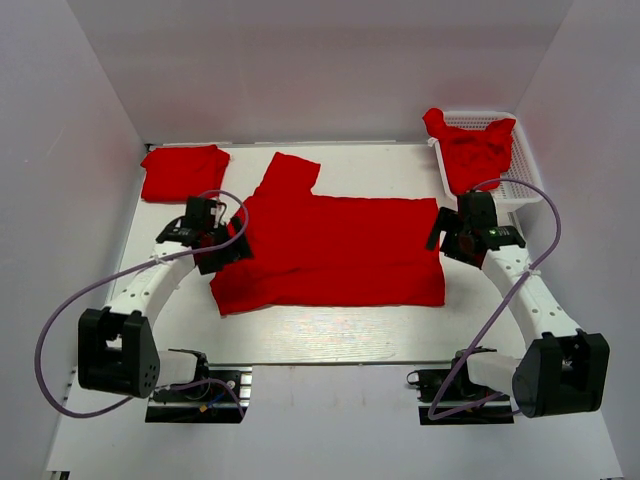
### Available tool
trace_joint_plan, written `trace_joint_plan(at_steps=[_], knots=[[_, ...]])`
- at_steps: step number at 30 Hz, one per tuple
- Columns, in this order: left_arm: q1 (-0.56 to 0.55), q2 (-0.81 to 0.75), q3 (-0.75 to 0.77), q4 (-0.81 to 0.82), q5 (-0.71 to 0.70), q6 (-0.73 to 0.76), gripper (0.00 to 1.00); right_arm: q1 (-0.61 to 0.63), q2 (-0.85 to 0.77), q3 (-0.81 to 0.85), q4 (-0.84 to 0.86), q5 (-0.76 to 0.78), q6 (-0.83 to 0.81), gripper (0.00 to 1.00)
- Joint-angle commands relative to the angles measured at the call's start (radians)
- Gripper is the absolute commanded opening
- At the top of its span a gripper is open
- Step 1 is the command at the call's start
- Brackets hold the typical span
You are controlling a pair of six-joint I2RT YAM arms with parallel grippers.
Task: Fold and stack the t-shirts
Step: Fold the flattened tshirt in 1/3 of the way
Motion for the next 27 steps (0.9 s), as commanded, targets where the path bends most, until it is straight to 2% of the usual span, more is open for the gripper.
trace_joint_plan(at_steps=[1, 4, 8, 13, 18, 22, 27], knots=[[-0.041, 0.047, -0.03, 0.082, 0.077, 0.006, 0.97, 0.001, 0.014, 0.022, 0.045, -0.021, -0.018, 0.9], [-0.076, 0.09, -0.03, 0.082, 0.046, -0.003, 0.95, 0.0, 0.025, 0.027, 0.042, -0.024, -0.018, 0.9], [-0.104, 0.129, -0.04, 0.128, 0.046, -0.014, 0.88, 0.0, 0.022, 0.008, 0.059, -0.021, -0.021, 0.9], [-0.136, 0.192, -0.029, 0.119, -0.029, -0.025, 0.78, -0.002, 0.03, 0.0, 0.049, -0.008, -0.018, 0.9], [-0.154, 0.21, -0.029, 0.119, -0.072, -0.034, 0.74, 0.0, 0.031, -0.004, 0.049, 0.015, -0.024, 0.9], [-0.165, 0.232, -0.029, 0.128, -0.084, -0.034, 0.65, -0.002, 0.033, -0.006, 0.046, 0.013, -0.026, 0.9], [-0.165, 0.252, -0.02, 0.149, -0.093, -0.063, 0.48, -0.002, 0.028, -0.01, 0.043, 0.021, -0.029, 0.9]])
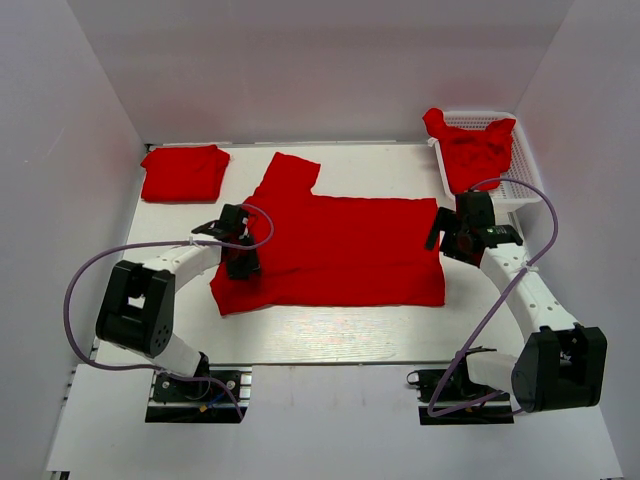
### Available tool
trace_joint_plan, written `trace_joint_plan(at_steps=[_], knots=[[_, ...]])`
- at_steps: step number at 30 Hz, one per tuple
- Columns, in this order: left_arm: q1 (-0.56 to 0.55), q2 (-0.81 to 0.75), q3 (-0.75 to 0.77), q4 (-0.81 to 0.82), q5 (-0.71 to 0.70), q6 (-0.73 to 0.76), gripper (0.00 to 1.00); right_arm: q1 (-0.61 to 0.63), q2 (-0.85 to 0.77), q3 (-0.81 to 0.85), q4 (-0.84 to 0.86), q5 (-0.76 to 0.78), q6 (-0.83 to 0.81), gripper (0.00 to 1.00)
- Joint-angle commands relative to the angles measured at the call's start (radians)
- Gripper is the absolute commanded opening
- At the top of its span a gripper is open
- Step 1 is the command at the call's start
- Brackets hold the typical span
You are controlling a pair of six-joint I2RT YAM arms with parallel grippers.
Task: Fold and stack the t-shirts
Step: Fold the flattened tshirt in 1/3 of the way
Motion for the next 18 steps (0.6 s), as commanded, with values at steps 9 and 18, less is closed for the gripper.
trace_joint_plan(at_steps=[9, 18], knots=[[-0.024, -0.015, 0.062, -0.02, -0.024, -0.021, 0.01, -0.003, -0.005, -0.021, 0.017, 0.026, -0.02, 0.9], [-0.024, -0.004, 0.138, -0.02, 0.0, -0.011, 0.0, 0.0, 0.0, -0.023, 0.027, 0.027, -0.021, 0.9]])
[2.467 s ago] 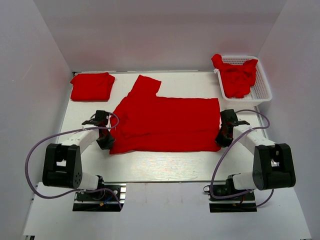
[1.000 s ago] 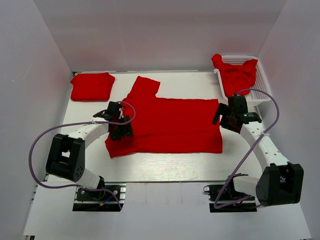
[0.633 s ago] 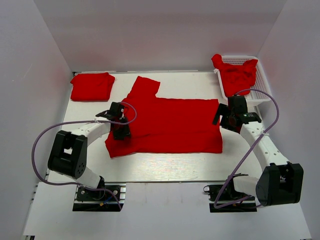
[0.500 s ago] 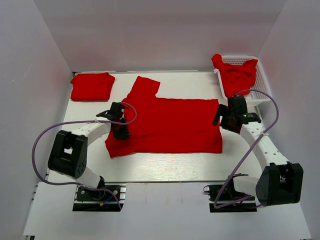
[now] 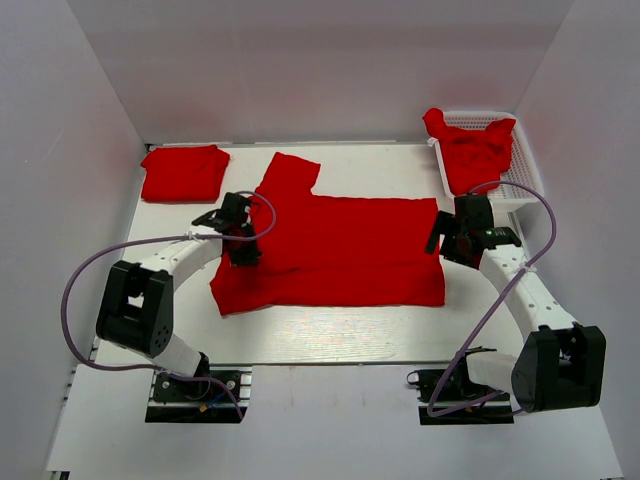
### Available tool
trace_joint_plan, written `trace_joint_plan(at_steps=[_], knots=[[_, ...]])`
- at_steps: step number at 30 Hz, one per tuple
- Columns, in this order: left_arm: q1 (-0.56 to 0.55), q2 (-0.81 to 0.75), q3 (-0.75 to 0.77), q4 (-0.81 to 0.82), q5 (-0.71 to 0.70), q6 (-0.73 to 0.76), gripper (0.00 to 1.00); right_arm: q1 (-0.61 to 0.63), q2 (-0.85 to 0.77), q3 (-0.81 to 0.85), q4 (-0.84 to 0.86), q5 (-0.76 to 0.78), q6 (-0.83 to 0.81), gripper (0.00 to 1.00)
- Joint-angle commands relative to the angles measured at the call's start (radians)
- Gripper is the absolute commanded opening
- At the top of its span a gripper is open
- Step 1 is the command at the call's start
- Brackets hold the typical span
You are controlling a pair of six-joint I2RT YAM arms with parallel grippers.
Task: Fold and stack the t-shirts
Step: Fold the flattened tshirt in 1/3 of the way
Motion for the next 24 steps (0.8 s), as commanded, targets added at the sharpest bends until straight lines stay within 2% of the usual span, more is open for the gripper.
trace_joint_plan(at_steps=[1, 11, 18, 24], knots=[[-0.006, 0.003, 0.084, 0.021, 0.012, 0.007, 0.0, -0.002, -0.001, 0.002, 0.028, 0.015, -0.009, 0.9], [-0.006, 0.216, 0.265, 0.072, 0.032, 0.075, 0.0, -0.003, 0.015, 0.024, 0.023, 0.044, -0.017, 0.9], [-0.006, 0.256, 0.297, 0.152, 0.097, 0.202, 0.0, -0.002, 0.032, 0.036, 0.017, 0.061, -0.02, 0.9], [-0.006, 0.276, 0.331, 0.165, 0.066, 0.202, 0.0, -0.003, 0.052, 0.039, 0.014, 0.054, -0.028, 0.9]])
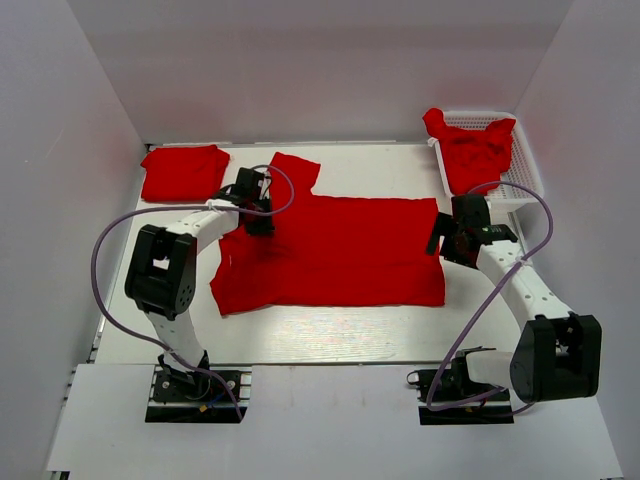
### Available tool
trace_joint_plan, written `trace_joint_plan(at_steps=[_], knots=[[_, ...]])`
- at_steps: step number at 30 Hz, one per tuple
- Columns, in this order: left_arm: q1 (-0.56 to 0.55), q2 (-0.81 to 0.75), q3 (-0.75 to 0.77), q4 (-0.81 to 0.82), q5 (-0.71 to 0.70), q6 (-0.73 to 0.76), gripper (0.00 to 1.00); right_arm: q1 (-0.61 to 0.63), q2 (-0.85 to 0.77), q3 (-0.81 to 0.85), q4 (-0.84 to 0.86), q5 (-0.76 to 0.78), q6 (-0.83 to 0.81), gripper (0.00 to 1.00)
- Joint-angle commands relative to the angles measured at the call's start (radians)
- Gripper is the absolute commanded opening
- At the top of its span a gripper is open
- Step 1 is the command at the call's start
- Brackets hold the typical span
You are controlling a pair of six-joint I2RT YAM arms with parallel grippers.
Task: Fold and stack the t-shirts
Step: Fold the flattened tshirt in 1/3 of the way, then grap the side of the flattened tshirt furthest away from the robot with both arms
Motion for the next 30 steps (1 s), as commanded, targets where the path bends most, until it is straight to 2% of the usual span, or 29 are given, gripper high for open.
trace_joint_plan(at_steps=[1, 6, 9, 10, 12, 13, 14, 16, 23, 30], knots=[[-0.004, -0.003, 0.045, 0.043, -0.003, 0.025, 0.0, 0.002, 0.01, 0.034, 0.016, 0.012, -0.015, 0.9], [-0.004, 0.026, 0.077, 0.063, 0.051, 0.037, 0.0, -0.002, 0.01, 0.031, 0.016, 0.012, -0.015, 0.9], [-0.004, 0.039, 0.097, 0.049, 0.031, 0.037, 0.0, 0.001, 0.01, 0.031, 0.014, 0.015, -0.01, 0.9], [-0.004, 0.067, 0.121, 0.036, 0.031, 0.037, 0.17, -0.002, 0.013, 0.032, 0.019, 0.012, -0.009, 0.9], [-0.004, 0.077, 0.143, 0.005, 0.007, 0.037, 0.43, -0.001, 0.016, 0.036, 0.014, 0.004, -0.009, 0.9], [-0.004, 0.086, 0.143, 0.005, 0.007, 0.037, 0.69, -0.002, 0.013, 0.033, 0.014, 0.003, -0.009, 0.9], [-0.004, 0.086, 0.143, 0.005, 0.007, 0.037, 0.83, -0.002, 0.012, 0.033, 0.02, 0.0, -0.012, 0.9], [-0.004, 0.072, 0.143, 0.02, 0.007, 0.037, 0.99, -0.001, 0.007, 0.037, 0.027, -0.008, -0.017, 0.9], [-0.004, 0.051, 0.28, -0.004, -0.045, 0.06, 0.99, -0.001, 0.004, 0.074, 0.065, -0.066, -0.05, 0.9], [-0.004, 0.189, 0.552, -0.078, -0.111, 0.113, 0.99, 0.001, 0.05, 0.146, 0.174, -0.123, -0.076, 0.9]])
